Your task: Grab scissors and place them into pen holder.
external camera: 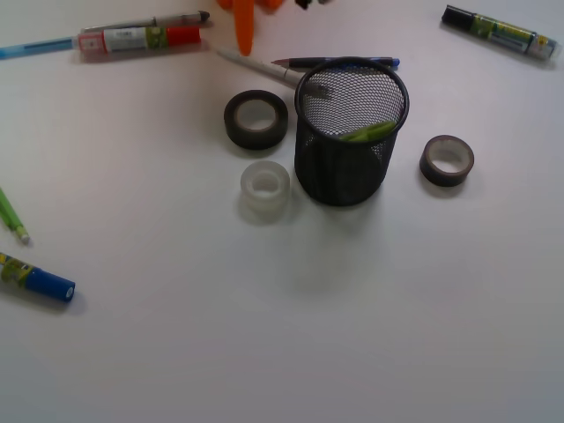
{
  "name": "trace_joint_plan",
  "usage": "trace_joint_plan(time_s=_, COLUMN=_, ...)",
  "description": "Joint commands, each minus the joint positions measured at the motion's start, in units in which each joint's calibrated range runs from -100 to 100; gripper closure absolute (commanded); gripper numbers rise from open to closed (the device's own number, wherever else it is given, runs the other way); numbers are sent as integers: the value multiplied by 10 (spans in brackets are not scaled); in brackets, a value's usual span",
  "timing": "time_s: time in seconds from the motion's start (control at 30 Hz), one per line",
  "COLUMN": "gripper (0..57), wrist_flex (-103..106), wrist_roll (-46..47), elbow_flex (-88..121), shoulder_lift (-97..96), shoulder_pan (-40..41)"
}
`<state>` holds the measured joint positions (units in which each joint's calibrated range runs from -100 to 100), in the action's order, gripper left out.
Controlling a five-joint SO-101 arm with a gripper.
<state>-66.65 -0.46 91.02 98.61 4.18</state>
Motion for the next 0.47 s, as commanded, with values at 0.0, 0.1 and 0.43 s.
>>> trace_joint_plan(time_s=0.0, gripper=571, wrist_flex=4, wrist_roll=-5, elbow_flex=7, shoulder_lift=5, shoulder_pan=-2)
trace_joint_plan(time_s=0.1, gripper=571, wrist_flex=4, wrist_roll=-6, elbow_flex=8, shoulder_lift=5, shoulder_pan=12)
trace_joint_plan(time_s=0.43, gripper=571, wrist_flex=7, wrist_roll=-3, elbow_flex=7, shoulder_lift=5, shoulder_pan=16)
